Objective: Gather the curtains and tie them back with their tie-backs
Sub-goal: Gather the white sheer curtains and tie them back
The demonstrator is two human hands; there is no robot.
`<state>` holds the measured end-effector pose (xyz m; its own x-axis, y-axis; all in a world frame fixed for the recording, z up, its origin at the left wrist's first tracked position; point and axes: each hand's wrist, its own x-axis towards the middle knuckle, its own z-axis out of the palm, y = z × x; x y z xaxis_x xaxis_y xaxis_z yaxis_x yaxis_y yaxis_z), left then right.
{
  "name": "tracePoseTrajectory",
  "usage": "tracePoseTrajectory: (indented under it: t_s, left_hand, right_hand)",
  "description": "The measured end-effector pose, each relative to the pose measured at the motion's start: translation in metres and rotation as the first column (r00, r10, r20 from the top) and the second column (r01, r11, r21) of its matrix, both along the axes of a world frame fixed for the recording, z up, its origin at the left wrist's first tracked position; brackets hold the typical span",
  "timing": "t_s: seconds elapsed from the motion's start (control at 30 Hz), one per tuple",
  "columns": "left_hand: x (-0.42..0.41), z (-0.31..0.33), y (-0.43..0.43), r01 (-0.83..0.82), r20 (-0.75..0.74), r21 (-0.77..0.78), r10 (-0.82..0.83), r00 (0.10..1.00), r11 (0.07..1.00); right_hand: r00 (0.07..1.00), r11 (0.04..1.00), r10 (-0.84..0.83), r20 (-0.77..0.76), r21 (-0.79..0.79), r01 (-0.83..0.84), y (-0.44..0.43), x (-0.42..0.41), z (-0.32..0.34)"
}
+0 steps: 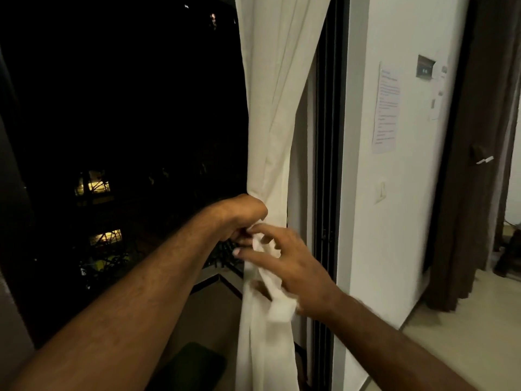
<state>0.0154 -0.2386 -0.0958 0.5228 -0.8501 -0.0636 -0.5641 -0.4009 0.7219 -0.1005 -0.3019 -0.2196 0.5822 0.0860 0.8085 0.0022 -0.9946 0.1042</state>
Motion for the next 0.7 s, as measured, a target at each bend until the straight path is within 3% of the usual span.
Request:
tracePoseTrajectory:
  t_s: [0.07, 0.1, 0.13, 0.2, 0.27, 0.33, 0.4, 0.47, 0.6, 0.7]
  left_hand:
    - [0.001, -0.001, 0.001, -0.008, -0.014, -0.027, 0.007, 1.000, 1.000]
    - [0.003, -0.002, 0.003, -0.003, -0.026, -0.035, 0.002, 1.000, 0.999]
    - [0.005, -0.002, 0.006, 0.011, -0.036, -0.034, -0.012, 0.999, 0.999]
    - [0.009, -0.005, 0.012, 0.043, -0.030, -0.053, -0.044, 0.999, 0.998]
    - [0.013, -0.011, 0.017, 0.051, -0.034, -0.121, -0.056, 0.998, 0.991]
    - [0.013, -0.018, 0.021, 0.066, -0.066, -0.220, -0.082, 0.994, 0.973]
    - [0.009, -0.023, 0.022, 0.092, -0.099, -0.298, -0.127, 0.987, 0.950]
    - [0.004, -0.027, 0.022, 0.137, -0.098, -0.346, -0.181, 0.979, 0.928]
    - [0.002, -0.028, 0.022, 0.177, -0.090, -0.398, -0.231, 0.969, 0.900]
    - [0.004, -0.029, 0.023, 0.192, -0.109, -0.416, -0.258, 0.960, 0.889]
  right_hand:
    - [0.996, 0.993, 0.070, 0.054, 0.092, -0.074, 0.004, 0.004, -0.001]
    - [0.982, 0.948, 0.144, 0.121, 0.269, -0.172, 0.007, 0.004, 0.000]
    - [0.951, 0.826, 0.198, 0.237, 0.482, -0.292, 0.012, 0.003, 0.004]
    - [0.843, 0.424, 0.161, 0.513, 0.735, -0.529, 0.021, -0.003, 0.017]
    - [0.728, 0.101, -0.025, 0.685, 0.726, -0.680, 0.018, -0.008, 0.026]
    - [0.661, -0.115, -0.182, 0.728, 0.652, -0.749, 0.009, -0.014, 0.032]
    - [0.656, -0.284, -0.260, 0.708, 0.593, -0.753, 0.002, -0.016, 0.034]
    - [0.719, -0.350, -0.282, 0.635, 0.630, -0.694, -0.007, -0.014, 0.034]
    - [0.853, -0.236, -0.259, 0.454, 0.826, -0.511, -0.031, -0.016, 0.043]
    - [0.913, -0.221, -0.184, 0.363, 0.890, -0.399, -0.044, -0.017, 0.052]
